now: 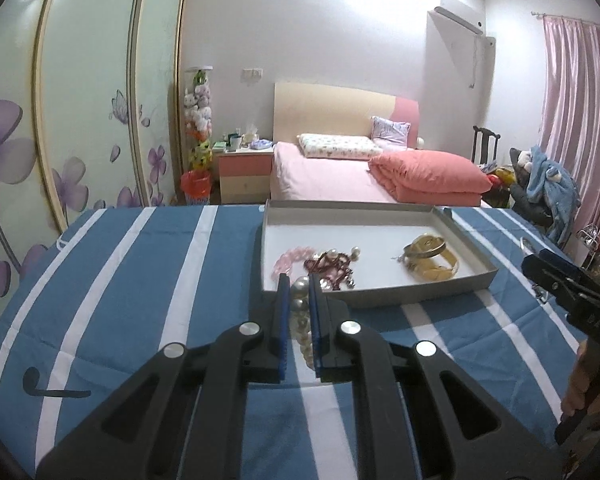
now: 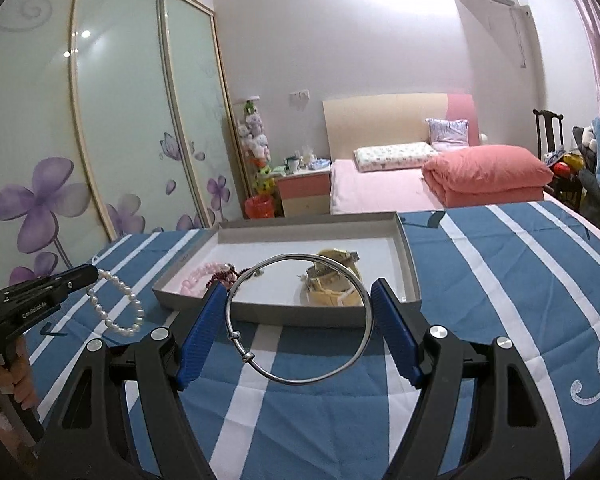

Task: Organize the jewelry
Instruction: 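Carry the pearl bracelet in the left tool while the right tool carries the bangle over the tray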

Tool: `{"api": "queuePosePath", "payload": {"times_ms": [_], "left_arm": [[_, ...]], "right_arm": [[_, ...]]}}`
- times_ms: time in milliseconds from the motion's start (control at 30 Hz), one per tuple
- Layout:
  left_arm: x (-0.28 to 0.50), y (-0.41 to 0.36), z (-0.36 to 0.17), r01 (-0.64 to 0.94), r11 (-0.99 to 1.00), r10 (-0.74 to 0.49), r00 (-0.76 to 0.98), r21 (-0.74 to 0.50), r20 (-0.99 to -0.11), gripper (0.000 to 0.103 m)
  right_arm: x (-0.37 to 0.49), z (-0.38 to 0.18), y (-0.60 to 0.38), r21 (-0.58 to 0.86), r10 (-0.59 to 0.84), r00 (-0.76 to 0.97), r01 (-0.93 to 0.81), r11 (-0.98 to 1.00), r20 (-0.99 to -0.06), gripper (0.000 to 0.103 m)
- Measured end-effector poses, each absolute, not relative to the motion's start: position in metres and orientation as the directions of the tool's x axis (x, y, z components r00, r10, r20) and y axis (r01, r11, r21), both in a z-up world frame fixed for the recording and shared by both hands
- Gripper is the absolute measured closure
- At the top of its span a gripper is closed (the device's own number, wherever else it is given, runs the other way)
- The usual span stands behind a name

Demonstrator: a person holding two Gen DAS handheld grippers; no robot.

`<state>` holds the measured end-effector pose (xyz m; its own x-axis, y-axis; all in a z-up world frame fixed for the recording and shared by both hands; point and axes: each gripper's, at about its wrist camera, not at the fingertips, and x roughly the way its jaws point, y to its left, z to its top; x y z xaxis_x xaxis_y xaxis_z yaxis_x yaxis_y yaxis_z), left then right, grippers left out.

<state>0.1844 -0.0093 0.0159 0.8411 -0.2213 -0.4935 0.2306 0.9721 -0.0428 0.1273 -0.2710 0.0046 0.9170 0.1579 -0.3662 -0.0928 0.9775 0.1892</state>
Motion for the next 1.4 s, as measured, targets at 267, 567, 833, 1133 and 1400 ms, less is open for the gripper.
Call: {"api": "queuePosePath", "payload": {"times_ms": [267, 567, 833, 1133, 1400], "left_arm": [[0.174, -0.012, 0.027, 0.235, 0.971, -0.228, 0.86, -0.042, -0.457, 0.093], [0.168, -0.019, 0.038, 0.23, 0.973, -0.222, 0.885, -0.032, -0.409, 0.093], [0.169, -0.028, 0.046, 0.236, 0.972, -0.225, 0.899, -0.015, -0.375, 0.093], [0.174, -0.041, 0.053, 0.239, 0.971, -0.228, 0.907, -0.014, -0.354, 0.093], [0.183, -0.051, 0.054, 0.247, 0.969, -0.234, 0.908, -0.009, -0.348, 0.093]], "right_arm": [[0.119, 0.012, -0.272, 0.181, 0.127, 0.947, -0.076, 0.981, -0.294, 0.029], [0.111, 0.023, -0.263, 0.129, 0.068, 0.98, -0.044, 0.991, -0.188, 0.029], [0.116, 0.029, -0.257, 0.104, 0.043, 0.991, -0.03, 0.994, -0.128, 0.029], [0.119, 0.033, -0.255, 0.095, 0.016, 0.997, -0.008, 0.995, -0.081, 0.029], [0.124, 0.034, -0.256, 0.095, 0.011, 0.998, -0.004, 0.996, -0.068, 0.029]]}}
